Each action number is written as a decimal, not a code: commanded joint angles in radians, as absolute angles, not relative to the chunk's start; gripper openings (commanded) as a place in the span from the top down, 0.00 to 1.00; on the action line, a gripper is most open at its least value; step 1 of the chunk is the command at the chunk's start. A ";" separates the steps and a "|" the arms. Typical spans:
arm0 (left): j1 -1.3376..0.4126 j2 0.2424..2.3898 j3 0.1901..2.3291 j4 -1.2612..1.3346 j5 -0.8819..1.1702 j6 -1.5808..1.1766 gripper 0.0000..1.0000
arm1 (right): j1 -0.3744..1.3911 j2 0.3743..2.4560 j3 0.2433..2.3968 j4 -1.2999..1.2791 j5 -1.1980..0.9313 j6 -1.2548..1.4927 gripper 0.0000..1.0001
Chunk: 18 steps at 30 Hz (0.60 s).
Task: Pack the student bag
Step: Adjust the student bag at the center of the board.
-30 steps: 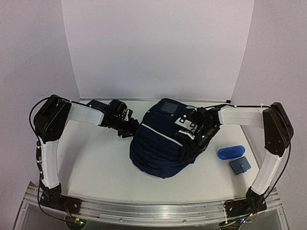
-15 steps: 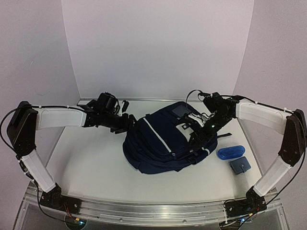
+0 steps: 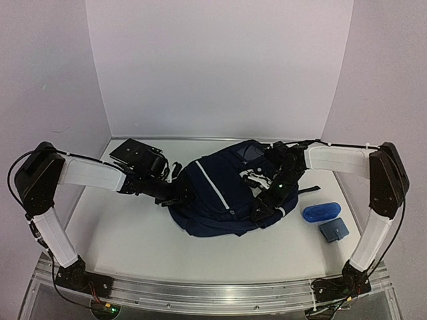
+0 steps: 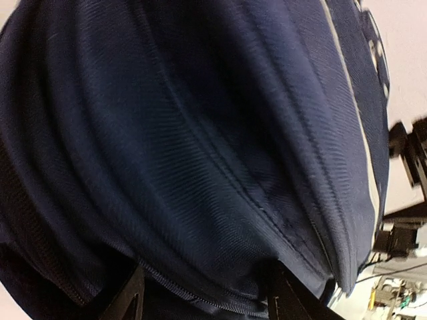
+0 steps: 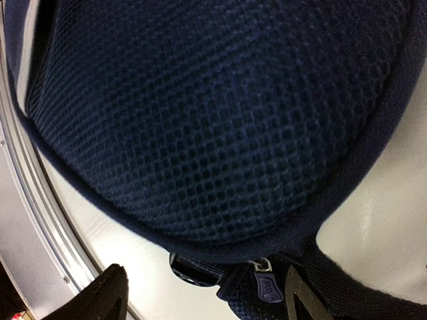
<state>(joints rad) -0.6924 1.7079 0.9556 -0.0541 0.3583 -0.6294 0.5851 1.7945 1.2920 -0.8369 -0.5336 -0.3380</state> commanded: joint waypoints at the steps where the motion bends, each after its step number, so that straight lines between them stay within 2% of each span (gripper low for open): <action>1: -0.557 1.765 1.041 -0.030 0.310 -0.623 0.39 | 0.607 1.838 1.426 -0.727 -0.548 -0.288 0.22; 8: -0.526 1.650 1.081 -0.117 0.227 -0.545 0.39 | 0.561 1.723 1.443 -0.742 -0.657 -0.231 0.22; 13: -0.725 1.527 1.100 -0.202 0.065 -0.508 0.38 | 0.392 1.691 1.429 -0.750 -0.517 -0.224 0.21; 18: -0.863 1.574 1.078 -0.181 0.079 -0.661 0.41 | 0.269 1.780 1.477 -0.754 -0.482 -0.183 0.15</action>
